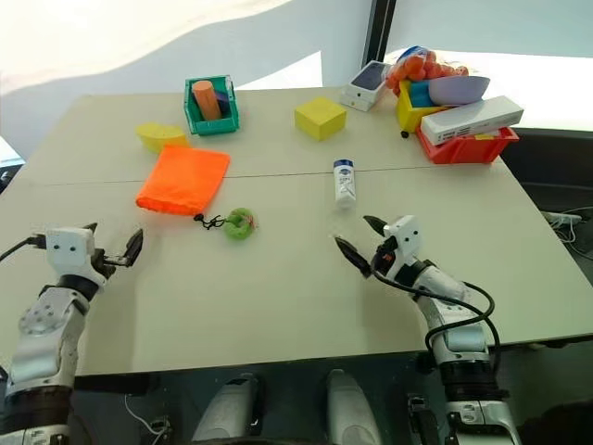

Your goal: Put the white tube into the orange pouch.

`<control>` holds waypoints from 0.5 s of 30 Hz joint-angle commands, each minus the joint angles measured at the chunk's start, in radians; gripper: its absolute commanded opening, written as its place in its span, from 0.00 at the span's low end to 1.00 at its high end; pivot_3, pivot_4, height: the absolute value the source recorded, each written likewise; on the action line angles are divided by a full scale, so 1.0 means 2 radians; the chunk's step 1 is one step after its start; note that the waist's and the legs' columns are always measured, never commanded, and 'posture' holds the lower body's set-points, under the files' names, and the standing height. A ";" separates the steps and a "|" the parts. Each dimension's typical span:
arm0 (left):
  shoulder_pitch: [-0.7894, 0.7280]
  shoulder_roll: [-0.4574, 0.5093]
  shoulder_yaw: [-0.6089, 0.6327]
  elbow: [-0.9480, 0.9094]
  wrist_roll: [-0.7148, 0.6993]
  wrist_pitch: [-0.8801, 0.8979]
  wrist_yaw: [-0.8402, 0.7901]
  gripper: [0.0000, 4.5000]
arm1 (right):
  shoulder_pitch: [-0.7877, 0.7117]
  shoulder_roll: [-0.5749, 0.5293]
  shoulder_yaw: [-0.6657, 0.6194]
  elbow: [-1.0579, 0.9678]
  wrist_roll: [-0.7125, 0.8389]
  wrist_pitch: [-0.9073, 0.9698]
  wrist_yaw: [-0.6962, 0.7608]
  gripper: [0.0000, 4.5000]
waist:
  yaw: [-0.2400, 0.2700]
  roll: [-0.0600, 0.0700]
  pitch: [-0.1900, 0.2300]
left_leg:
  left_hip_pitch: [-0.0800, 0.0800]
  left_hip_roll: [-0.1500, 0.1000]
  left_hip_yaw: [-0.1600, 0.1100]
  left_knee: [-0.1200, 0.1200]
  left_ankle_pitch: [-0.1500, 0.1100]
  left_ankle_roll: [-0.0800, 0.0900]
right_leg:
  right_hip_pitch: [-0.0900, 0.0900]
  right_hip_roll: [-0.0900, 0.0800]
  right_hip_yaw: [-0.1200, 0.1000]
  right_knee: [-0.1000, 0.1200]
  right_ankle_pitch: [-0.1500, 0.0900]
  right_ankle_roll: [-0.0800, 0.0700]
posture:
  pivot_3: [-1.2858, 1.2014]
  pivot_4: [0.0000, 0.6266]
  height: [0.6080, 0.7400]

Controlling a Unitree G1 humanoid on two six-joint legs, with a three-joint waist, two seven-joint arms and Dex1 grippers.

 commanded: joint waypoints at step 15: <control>-0.207 0.062 -0.132 0.274 0.192 -0.140 0.068 1.00 | 0.008 0.052 0.100 -0.136 -0.025 0.060 -0.054 0.99 | 0.000 0.000 0.000 | 0.000 0.000 0.000 0.000 0.000 0.000 | 0.000 0.000 0.000 0.000 0.000 0.001 | 0.52 0.24 1.00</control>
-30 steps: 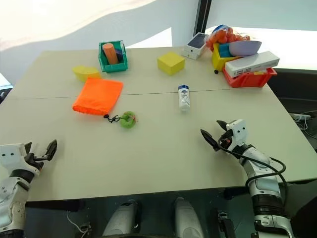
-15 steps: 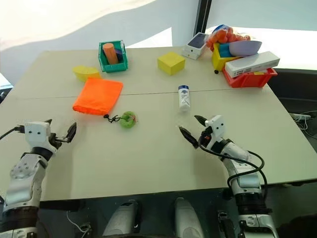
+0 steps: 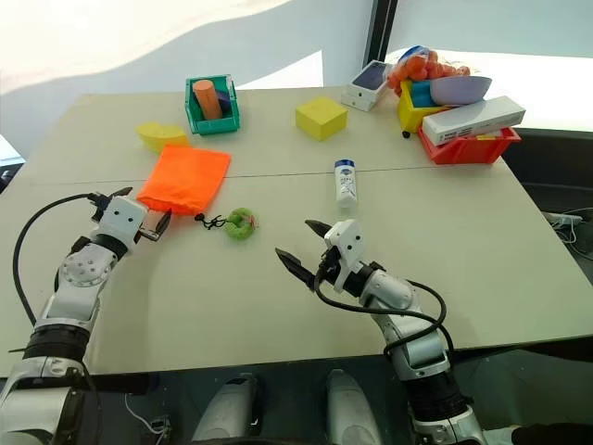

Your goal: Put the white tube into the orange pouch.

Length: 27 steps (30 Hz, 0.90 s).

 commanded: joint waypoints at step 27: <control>0.022 0.039 0.021 0.001 -0.079 -0.036 -0.069 0.01 | -0.033 -0.006 -0.034 0.015 -0.036 -0.007 -0.056 1.00 | -0.005 0.000 0.000 | 0.000 0.000 0.000 0.000 0.000 0.000 | 0.000 0.000 0.000 0.000 0.001 0.001 | 0.52 0.24 1.00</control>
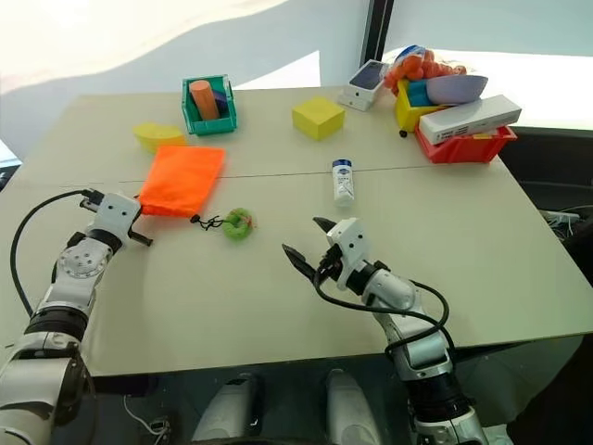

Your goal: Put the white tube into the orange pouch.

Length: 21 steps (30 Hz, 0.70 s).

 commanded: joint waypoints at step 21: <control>0.343 0.096 0.085 -0.601 -0.271 0.424 -0.223 0.01 | -0.270 0.027 -0.097 0.422 -0.056 -0.084 -0.136 1.00 | -0.008 0.001 0.001 | 0.000 0.001 0.001 0.000 0.000 0.000 | 0.000 0.000 0.001 0.000 -0.001 -0.002 | 0.52 0.24 1.00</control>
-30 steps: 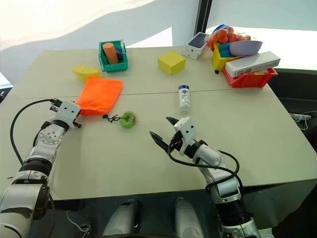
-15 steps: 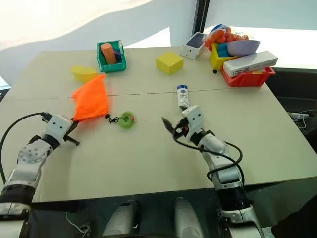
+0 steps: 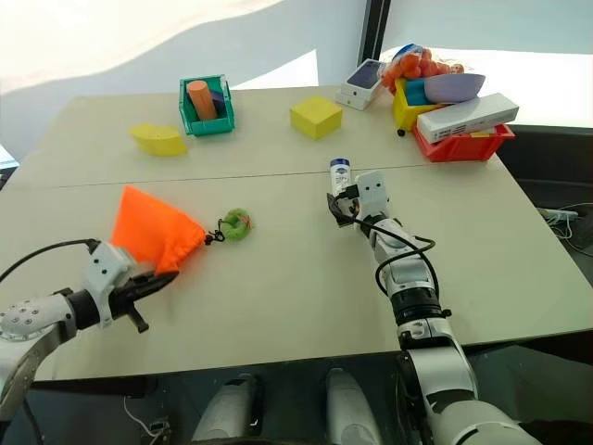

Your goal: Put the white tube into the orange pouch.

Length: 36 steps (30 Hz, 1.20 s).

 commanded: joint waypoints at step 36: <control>-0.017 -0.114 0.067 0.116 0.036 -0.109 0.061 0.00 | 0.023 0.018 0.001 -0.040 0.000 -0.069 0.053 0.61 | -0.006 0.000 0.000 | 0.000 0.000 0.000 0.000 0.000 0.000 | 0.000 0.000 0.000 0.000 0.001 0.001 | 0.52 0.24 1.00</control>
